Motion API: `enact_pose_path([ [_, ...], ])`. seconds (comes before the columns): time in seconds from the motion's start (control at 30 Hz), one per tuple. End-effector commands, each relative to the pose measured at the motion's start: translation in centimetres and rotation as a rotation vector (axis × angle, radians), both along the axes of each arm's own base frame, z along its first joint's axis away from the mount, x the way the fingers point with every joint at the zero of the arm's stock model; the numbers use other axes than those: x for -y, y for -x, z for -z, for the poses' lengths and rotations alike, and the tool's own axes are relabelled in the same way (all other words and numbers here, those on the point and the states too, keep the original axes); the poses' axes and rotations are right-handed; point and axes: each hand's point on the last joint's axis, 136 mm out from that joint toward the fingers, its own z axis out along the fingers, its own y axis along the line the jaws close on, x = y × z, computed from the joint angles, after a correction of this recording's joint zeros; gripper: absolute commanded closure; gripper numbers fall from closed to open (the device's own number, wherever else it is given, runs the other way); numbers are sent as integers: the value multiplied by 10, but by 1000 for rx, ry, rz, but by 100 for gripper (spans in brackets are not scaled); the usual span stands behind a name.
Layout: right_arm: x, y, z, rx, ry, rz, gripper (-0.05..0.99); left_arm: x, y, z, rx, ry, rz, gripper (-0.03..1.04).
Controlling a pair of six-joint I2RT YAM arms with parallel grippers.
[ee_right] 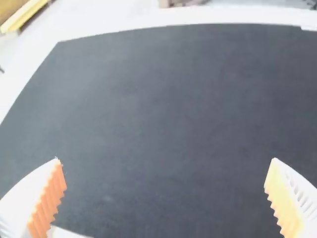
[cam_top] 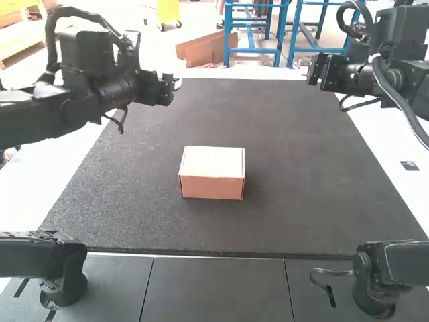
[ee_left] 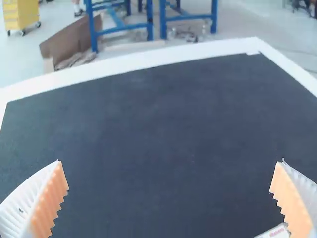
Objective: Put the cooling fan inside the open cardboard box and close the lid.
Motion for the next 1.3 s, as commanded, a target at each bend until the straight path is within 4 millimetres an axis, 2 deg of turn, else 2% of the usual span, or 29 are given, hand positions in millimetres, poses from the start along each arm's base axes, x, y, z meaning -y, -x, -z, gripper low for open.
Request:
enact_pose_path([
  [0.0,11,4,-1,65,22,36,2,-5,18,3,76,31,43,4],
  [0.07,13,7,2,102,46,40,2,-14,28,2,147,27,33,6],
  [0.3,20,30,19,206,56,55,2,-34,61,17,264,43,6,6],
  [0.6,36,78,33,380,97,101,2,-60,106,25,443,113,-43,6],
  [0.7,43,95,32,468,122,131,2,-68,119,26,500,128,-60,6],
  [0.87,48,117,43,562,148,148,2,-75,109,46,469,100,-121,6],
  [0.97,49,124,62,556,168,146,2,-76,103,69,407,81,-133,5],
  [1.1,54,117,85,513,188,168,2,-74,96,100,273,68,-129,5],
  [1.2,56,115,100,474,198,175,2,-73,93,134,142,29,-127,5],
  [1.27,58,113,123,382,234,172,2,-74,93,135,138,26,-129,4],
])
